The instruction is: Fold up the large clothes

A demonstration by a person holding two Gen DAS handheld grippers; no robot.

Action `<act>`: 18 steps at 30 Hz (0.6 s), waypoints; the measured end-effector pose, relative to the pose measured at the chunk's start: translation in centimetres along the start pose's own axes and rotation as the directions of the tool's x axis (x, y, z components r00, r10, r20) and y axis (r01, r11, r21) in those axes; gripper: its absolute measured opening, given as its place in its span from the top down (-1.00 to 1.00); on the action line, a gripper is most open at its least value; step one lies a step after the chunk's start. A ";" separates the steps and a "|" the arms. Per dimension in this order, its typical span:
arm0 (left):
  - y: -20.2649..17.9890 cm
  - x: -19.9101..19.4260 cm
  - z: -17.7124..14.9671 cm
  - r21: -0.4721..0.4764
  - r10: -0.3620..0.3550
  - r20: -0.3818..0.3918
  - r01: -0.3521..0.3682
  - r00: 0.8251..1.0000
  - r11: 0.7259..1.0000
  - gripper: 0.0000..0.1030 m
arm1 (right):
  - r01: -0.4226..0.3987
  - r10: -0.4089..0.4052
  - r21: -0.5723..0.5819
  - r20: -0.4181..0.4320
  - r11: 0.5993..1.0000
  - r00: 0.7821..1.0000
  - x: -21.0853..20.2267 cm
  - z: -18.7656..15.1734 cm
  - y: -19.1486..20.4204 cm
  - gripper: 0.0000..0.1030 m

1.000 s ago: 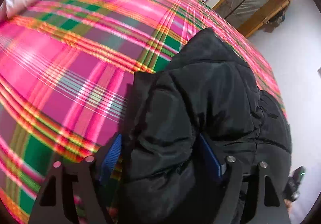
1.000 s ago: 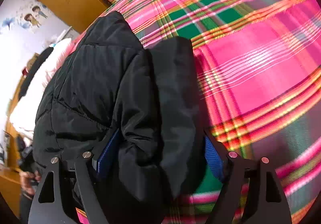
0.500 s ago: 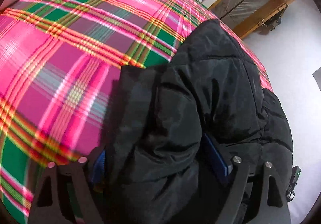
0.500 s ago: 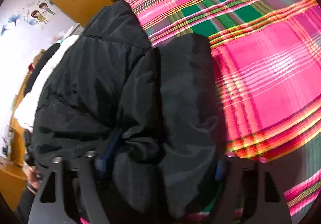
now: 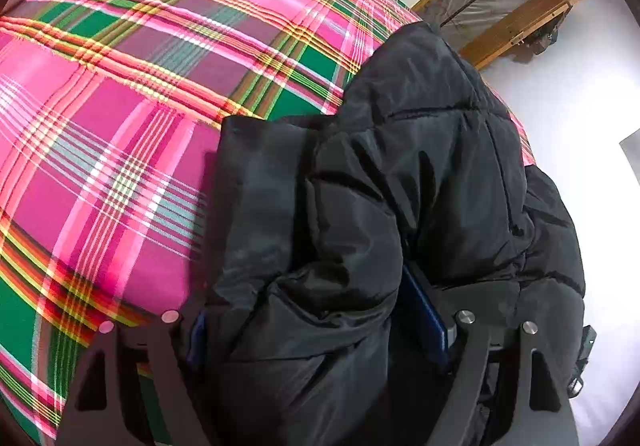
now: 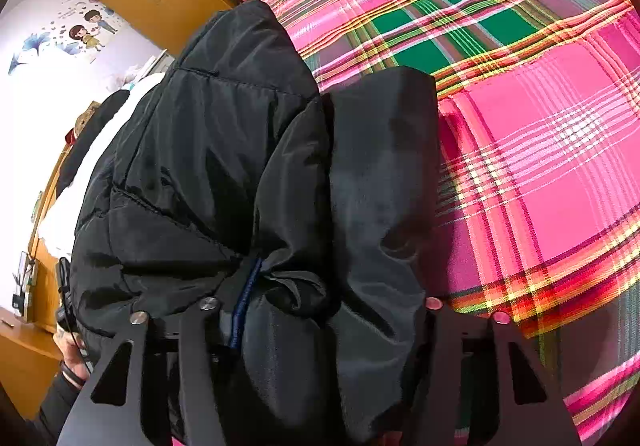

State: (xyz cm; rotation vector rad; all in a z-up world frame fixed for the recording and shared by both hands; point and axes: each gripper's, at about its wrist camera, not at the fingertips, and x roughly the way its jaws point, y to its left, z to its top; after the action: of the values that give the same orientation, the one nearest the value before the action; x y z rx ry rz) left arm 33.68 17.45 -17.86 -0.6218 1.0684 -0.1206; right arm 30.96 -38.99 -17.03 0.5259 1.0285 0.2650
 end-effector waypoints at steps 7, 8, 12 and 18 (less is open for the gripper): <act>1.0 -0.6 -0.1 0.008 -0.028 0.009 0.028 1.000 1.000 -0.30 | 0.008 -0.008 -0.004 0.010 1.000 1.000 0.2 0.2 0.6 0.10; 1.2 -0.9 -0.1 0.015 -0.025 0.017 0.025 1.000 1.000 -0.15 | 0.014 -0.013 -0.008 0.015 1.000 1.000 0.0 0.2 0.8 0.13; -0.3 -2.2 -0.3 0.057 0.009 0.063 -0.013 0.998 0.998 0.25 | 0.039 -0.039 -0.028 0.026 0.999 0.999 -0.8 0.3 1.5 0.34; -2.2 -5.9 -0.8 0.103 0.044 0.156 -0.060 0.987 0.993 0.51 | 0.061 -0.058 -0.046 0.059 0.997 0.997 -3.4 0.3 3.0 0.52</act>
State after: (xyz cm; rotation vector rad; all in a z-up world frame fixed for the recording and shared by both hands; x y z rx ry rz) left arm 30.55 17.59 -12.40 -0.4979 0.9218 -0.0827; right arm 29.68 -38.03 -12.78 0.4561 0.9782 0.2198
